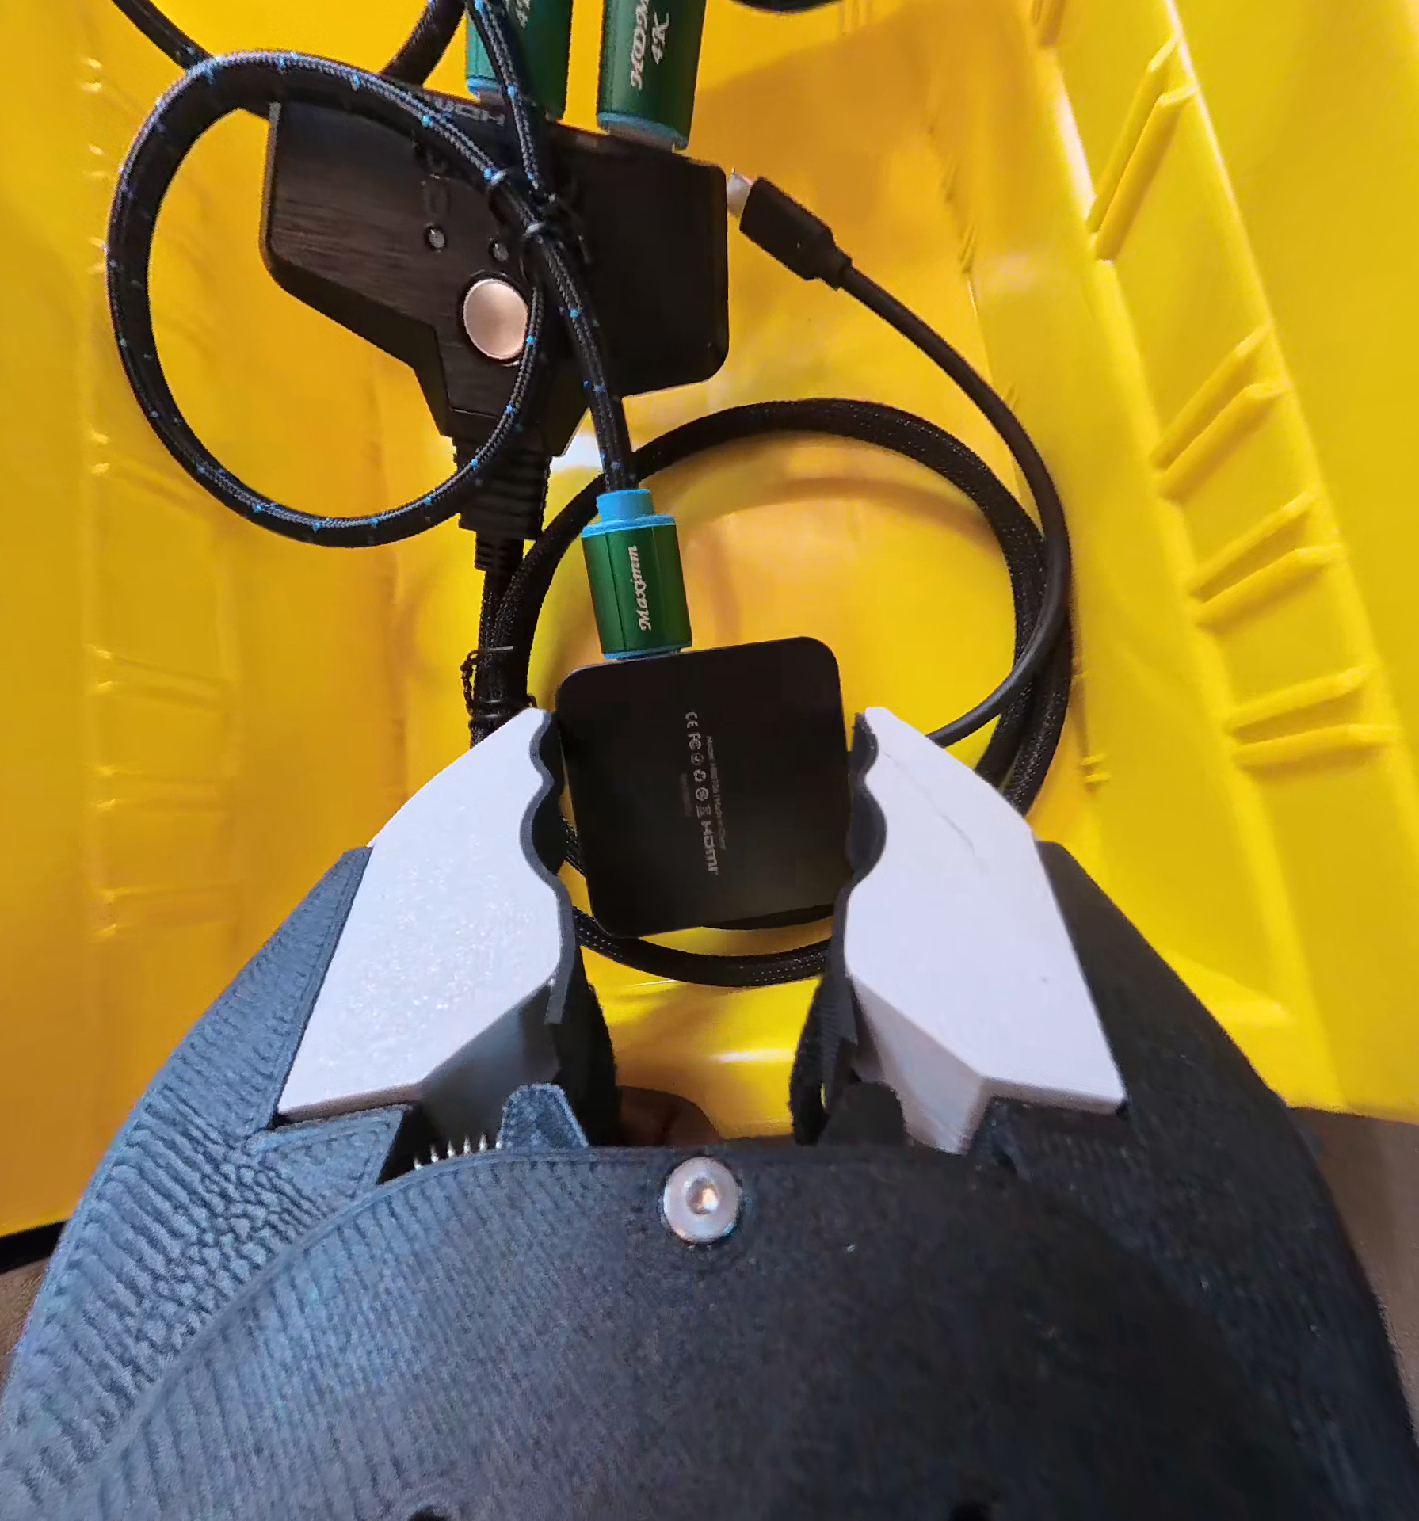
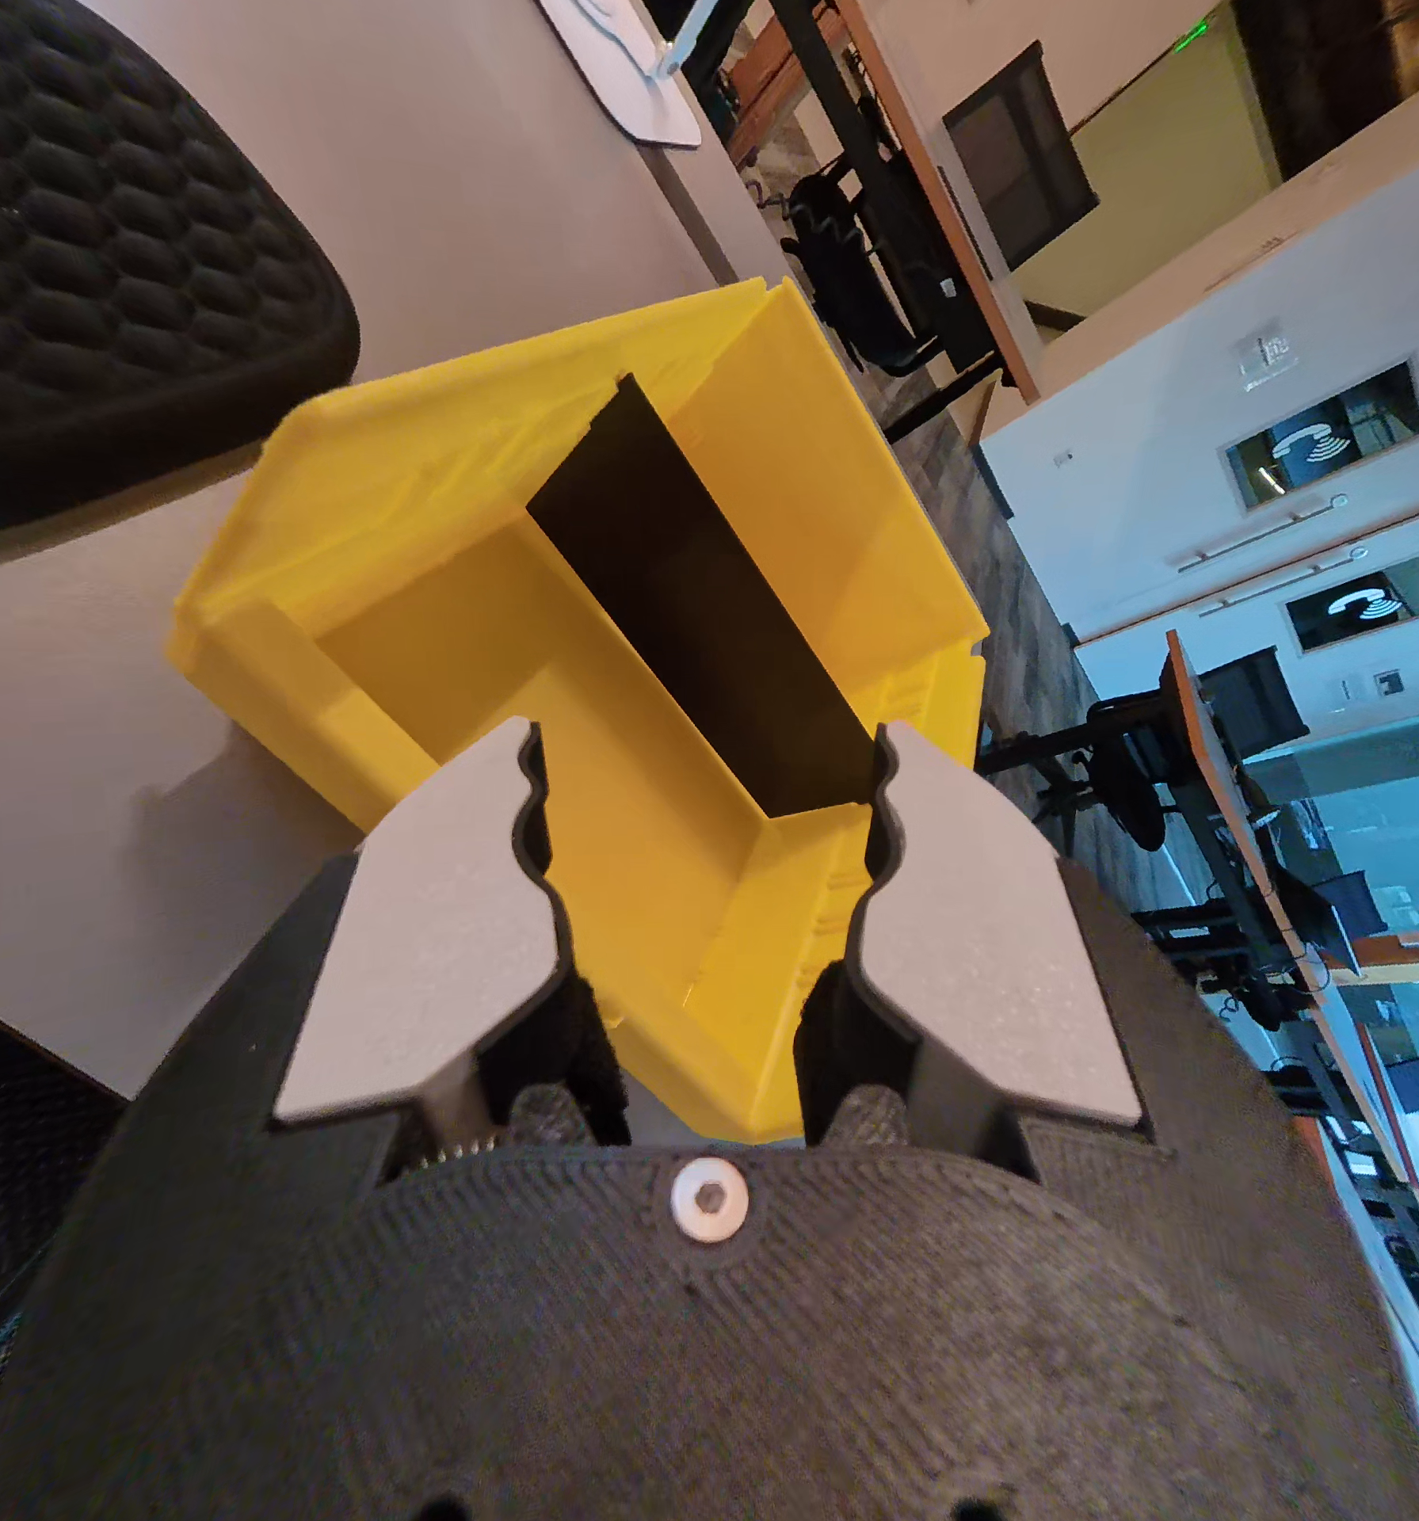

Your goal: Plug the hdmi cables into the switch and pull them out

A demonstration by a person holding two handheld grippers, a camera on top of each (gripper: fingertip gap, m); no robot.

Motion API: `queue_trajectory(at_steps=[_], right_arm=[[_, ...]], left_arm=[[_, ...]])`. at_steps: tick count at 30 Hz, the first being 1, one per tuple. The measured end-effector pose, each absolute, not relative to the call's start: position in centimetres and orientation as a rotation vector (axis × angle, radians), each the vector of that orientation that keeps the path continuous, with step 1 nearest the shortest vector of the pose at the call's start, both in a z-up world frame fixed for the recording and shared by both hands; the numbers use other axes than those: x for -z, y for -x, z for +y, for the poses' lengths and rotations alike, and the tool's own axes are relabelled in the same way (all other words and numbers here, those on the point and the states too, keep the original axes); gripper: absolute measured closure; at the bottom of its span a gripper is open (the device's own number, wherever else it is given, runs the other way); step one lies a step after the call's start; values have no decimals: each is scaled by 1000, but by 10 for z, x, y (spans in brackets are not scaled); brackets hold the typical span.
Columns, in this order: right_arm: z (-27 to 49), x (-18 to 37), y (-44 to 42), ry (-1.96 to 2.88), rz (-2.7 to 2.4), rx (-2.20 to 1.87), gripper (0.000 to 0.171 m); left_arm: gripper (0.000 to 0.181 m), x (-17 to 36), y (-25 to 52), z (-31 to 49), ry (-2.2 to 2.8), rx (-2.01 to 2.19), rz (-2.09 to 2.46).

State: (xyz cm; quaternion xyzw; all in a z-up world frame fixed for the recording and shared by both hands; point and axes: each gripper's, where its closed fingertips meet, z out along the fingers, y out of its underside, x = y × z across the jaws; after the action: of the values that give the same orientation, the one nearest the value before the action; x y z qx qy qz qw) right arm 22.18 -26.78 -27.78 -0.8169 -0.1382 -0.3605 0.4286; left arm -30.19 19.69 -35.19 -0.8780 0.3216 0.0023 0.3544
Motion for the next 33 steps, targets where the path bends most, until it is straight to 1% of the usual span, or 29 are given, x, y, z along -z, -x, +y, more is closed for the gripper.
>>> queue_trajectory(at_steps=[4, 8, 10, 14, 15, 16, 18, 21, 24, 28, 31, 33], right_arm=[[-265, 278, -221, 2050, -368, 924, 97], [-267, 279, -225, 2066, -367, 960, 99], [-268, 276, -227, 2056, -355, 984, 100], [-266, 268, -225, 2008, -359, 1017, 103], [-264, 266, -224, 1996, -365, 1022, 104], [-263, 264, -223, 1985, -371, 1028, 104], [-260, 263, -220, 1974, -385, 1028, 105], [-257, 264, -218, 1976, -402, 1023, 105], [-258, 267, -219, 1996, -405, 1023, 105], [-257, 269, -219, 2023, -411, 1032, 105], [-254, 273, -219, 2042, -429, 1031, 104], [-252, 276, -219, 2065, -442, 1034, 104]], left_arm=[[116, 354, 303, 200, 2272, -67, 865], [116, 340, 303, 200, 2127, -33, 828], [116, 326, 302, 200, 2030, 4, 805], [118, 281, 294, 196, 1798, -5, 775], [181, 256, 310, 200, 1685, -130, 652], [181, 235, 309, 194, 1556, -151, 649], [181, 224, 302, 181, 1540, -41, 663], [179, 236, 299, 180, 1623, 57, 700], [159, 252, 310, 186, 1702, 41, 702], [129, 280, 308, 179, 1881, 196, 757], [117, 301, 298, 165, 2039, 377, 811], [116, 316, 302, 168, 2129, 318, 828]])
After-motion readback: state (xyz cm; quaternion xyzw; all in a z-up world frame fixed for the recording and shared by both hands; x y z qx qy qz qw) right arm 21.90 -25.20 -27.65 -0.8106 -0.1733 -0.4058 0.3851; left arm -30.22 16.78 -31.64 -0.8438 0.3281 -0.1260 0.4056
